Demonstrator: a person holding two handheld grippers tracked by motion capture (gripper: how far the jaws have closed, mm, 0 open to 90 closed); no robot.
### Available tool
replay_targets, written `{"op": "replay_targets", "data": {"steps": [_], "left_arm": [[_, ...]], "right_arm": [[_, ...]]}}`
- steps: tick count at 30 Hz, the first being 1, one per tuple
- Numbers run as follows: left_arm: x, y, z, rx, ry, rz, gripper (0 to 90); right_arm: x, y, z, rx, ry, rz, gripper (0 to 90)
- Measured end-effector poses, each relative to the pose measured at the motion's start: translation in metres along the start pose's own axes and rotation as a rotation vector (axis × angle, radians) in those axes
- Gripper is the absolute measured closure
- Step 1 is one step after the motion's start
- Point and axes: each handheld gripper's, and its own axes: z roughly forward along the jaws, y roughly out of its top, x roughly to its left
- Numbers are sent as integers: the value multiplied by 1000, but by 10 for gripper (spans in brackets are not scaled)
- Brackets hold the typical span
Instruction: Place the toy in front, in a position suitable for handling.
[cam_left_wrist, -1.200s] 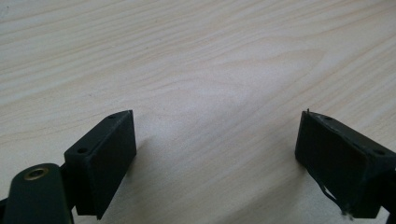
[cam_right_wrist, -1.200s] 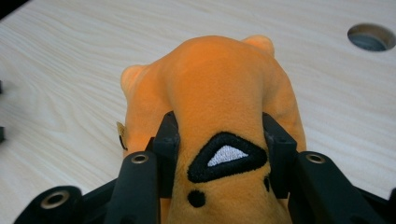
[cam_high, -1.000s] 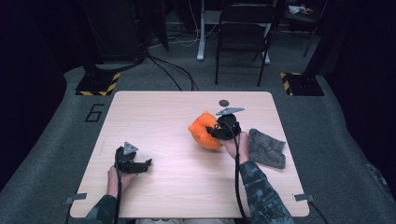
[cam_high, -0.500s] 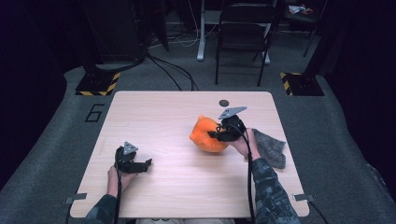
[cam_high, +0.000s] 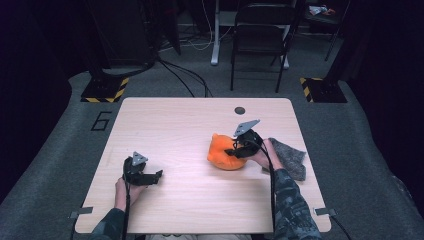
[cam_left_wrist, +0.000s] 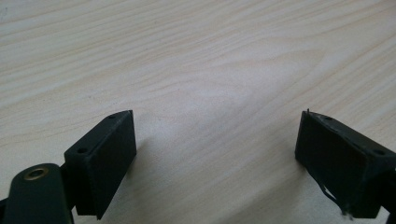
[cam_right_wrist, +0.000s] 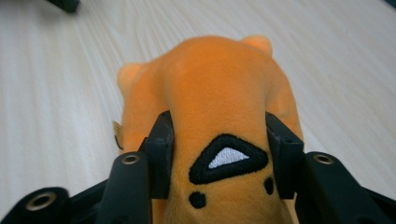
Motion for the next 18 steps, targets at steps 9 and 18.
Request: {"op": "replay_targets", "data": {"steps": [9,18], "left_arm": [[0,0,0,-2,-1,1,121],[2,4,4,1,2,-4,121]], "right_arm": [[2,6,-13,-52,-43,120,185],[19,16,-28,-42,-208,403,146]]}}
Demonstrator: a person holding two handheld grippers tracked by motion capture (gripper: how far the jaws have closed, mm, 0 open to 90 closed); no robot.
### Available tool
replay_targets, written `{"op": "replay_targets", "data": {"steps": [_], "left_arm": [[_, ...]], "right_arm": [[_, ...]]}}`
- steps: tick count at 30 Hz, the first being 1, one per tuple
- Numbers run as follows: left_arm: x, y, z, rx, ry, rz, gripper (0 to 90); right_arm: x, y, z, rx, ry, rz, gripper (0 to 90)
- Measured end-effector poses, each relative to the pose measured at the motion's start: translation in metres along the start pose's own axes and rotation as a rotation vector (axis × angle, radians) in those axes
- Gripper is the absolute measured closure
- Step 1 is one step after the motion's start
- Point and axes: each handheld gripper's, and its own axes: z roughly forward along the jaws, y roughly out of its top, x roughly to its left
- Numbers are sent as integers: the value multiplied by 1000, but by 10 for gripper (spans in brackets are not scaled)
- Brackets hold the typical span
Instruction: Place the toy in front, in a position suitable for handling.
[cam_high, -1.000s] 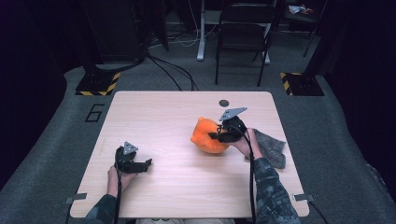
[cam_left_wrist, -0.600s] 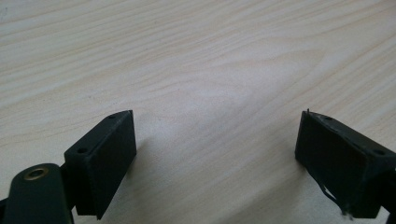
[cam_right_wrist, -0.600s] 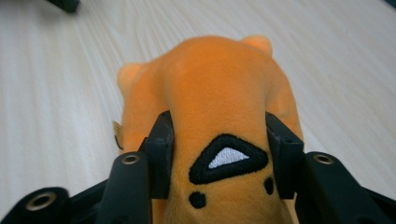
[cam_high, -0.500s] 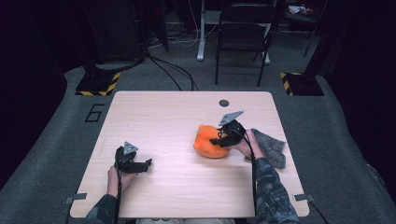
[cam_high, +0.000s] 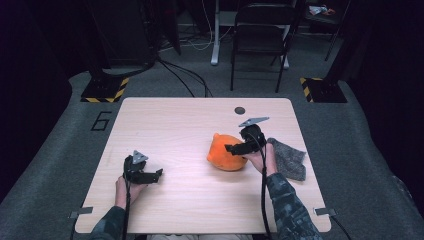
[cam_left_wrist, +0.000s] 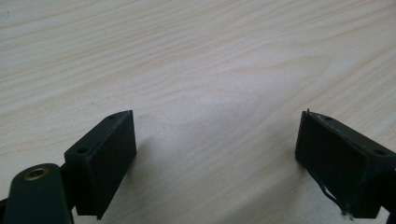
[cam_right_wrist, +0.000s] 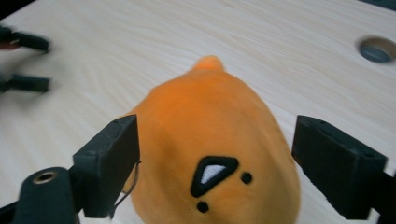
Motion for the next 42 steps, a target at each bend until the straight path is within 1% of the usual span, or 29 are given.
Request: {"op": "replay_targets", "data": {"steps": [1,2,3,5,7,8,9,11,13,14,15,16,17,18,20,21,22,23,25,26,27,29,30,31,33,35,37,39,42], "left_arm": [[0,0,1,-6,1,4,121],[1,1,1,-5,0,7,121],[0,1,1,-6,-1,5,121],[0,1,2,-3,-3,4,121],[1,2,1,5,-7,5,121],[1,2,1,5,-7,5,121],[1,2,1,6,-5,5,122],[1,2,1,5,-6,5,122],[1,2,1,6,-6,5,121],[1,2,1,5,-7,4,122],[1,2,1,5,-7,4,122],[1,2,1,6,-7,5,122],[1,2,1,5,-7,5,122],[1,2,1,5,-7,5,122],[1,2,1,5,-7,5,122],[1,2,1,5,-7,5,121],[1,2,1,6,-7,5,122],[1,2,1,5,-7,5,122],[1,2,1,5,-7,5,122],[1,2,1,5,-7,5,122],[0,2,1,6,-4,5,121],[0,2,1,2,1,2,121],[0,1,1,-1,10,-1,122],[0,1,1,-3,12,-3,121],[0,1,2,-6,17,-5,121],[0,3,1,-4,17,0,122],[0,5,0,-19,15,-5,122],[-2,9,-1,-35,8,-9,122],[-6,16,-2,-56,-14,-4,122]], "right_arm": [[1,-1,1,4,-21,29,151],[3,-2,2,8,-56,55,165],[4,-4,7,28,-72,66,201],[4,-7,15,62,-79,83,253],[6,-10,21,75,-86,79,378],[7,-11,23,65,-81,84,444],[6,-12,23,70,-82,66,510],[6,-12,22,64,-70,55,603],[4,-11,19,43,-51,45,651],[2,-11,18,25,-41,23,663],[2,-10,16,17,-36,21,672],[1,-9,14,2,-19,0,675],[0,-7,13,-9,-19,-25,676],[1,-6,11,-20,-14,-28,676],[-1,-3,7,-55,12,-69,675],[-2,-3,5,-69,32,-63,675],[-2,-2,4,-75,59,-76,675],[-3,-2,5,-83,74,-111,674],[-3,-2,8,-76,105,-136,672],[-2,-2,11,-72,112,-163,670],[-3,-3,15,-62,119,-166,665],[-2,-5,25,-30,109,-176,630],[-2,-6,29,-26,103,-175,586],[-3,-6,30,-30,94,-161,514],[-5,-4,26,-48,85,-128,369],[-5,-4,20,-56,74,-112,287],[-7,-5,14,-61,63,-95,192],[-9,-8,5,-60,44,-71,148],[-13,-13,-7,-74,25,-41,137]]}}
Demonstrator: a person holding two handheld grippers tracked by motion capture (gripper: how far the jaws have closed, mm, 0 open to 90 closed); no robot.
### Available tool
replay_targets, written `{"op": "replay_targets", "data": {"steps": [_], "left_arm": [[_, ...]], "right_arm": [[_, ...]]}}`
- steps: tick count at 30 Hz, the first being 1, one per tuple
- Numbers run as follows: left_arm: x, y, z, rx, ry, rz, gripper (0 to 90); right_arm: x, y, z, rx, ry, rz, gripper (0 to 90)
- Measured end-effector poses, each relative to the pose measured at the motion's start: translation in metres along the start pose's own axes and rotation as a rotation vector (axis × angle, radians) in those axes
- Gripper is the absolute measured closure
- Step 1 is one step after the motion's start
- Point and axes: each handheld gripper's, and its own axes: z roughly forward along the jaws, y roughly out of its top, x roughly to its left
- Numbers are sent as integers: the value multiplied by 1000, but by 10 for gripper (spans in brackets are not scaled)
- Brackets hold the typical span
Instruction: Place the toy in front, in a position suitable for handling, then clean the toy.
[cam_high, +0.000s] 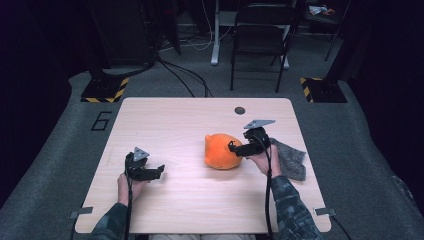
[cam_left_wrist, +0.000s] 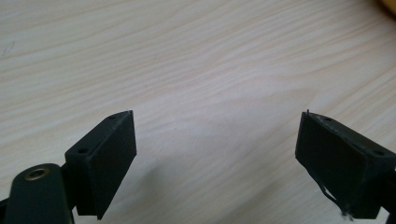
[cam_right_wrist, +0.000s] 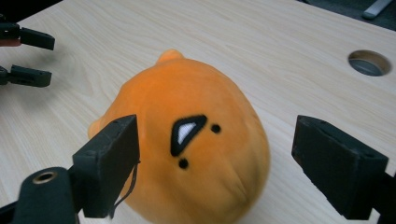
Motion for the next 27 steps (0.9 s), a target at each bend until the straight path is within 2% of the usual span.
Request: {"op": "replay_targets", "data": {"steps": [1,2,6,8,10,15,17,21,27], "left_arm": [[-1,2,0,-4,-7,6,122],[-4,4,0,-8,-8,20,123],[-14,14,5,-28,-40,39,122],[-20,22,8,-24,-65,76,122],[-25,25,11,-25,-82,82,123],[-39,35,16,-35,-112,109,123],[-45,40,16,-58,-110,126,123],[-56,48,17,-71,-154,142,123],[-71,54,20,-87,-201,173,126]], "right_arm": [[-2,-2,-6,-3,-23,2,132],[-4,-4,-10,-11,-25,9,130],[-16,-16,-27,-26,-87,59,120],[-21,-23,-32,-22,-112,86,117],[-29,-32,-38,-5,-149,105,117],[-42,-48,-54,-22,-202,158,119],[-46,-52,-58,-15,-217,167,116],[-53,-63,-65,-7,-250,210,110],[-58,-75,-66,24,-288,229,101]]}}
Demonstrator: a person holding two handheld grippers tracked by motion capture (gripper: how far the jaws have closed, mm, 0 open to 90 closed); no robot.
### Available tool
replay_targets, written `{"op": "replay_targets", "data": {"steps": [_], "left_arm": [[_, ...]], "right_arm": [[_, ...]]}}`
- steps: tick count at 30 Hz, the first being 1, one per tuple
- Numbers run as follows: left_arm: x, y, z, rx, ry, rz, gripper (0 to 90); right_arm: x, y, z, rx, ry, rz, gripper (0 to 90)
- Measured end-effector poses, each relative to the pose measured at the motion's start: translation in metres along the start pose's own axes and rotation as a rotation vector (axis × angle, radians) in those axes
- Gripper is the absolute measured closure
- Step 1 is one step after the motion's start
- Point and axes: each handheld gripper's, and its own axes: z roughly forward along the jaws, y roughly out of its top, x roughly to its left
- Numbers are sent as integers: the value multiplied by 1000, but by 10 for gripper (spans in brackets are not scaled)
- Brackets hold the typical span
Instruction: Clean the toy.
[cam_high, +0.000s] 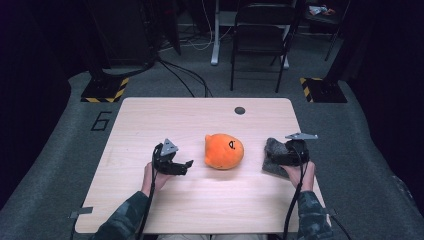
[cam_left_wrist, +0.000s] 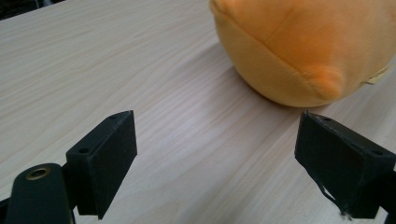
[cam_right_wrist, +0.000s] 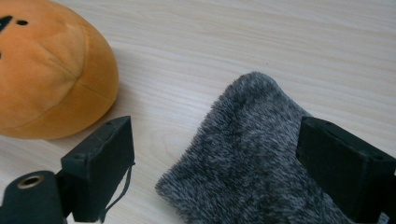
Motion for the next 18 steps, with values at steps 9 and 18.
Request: {"op": "replay_targets", "data": {"steps": [9,18], "left_arm": [[-17,10,11,-23,-52,28,146],[-34,21,29,-29,-117,69,202]], "right_arm": [[-9,-12,5,44,-30,35,87],[-22,-25,6,74,-81,74,58]]}}
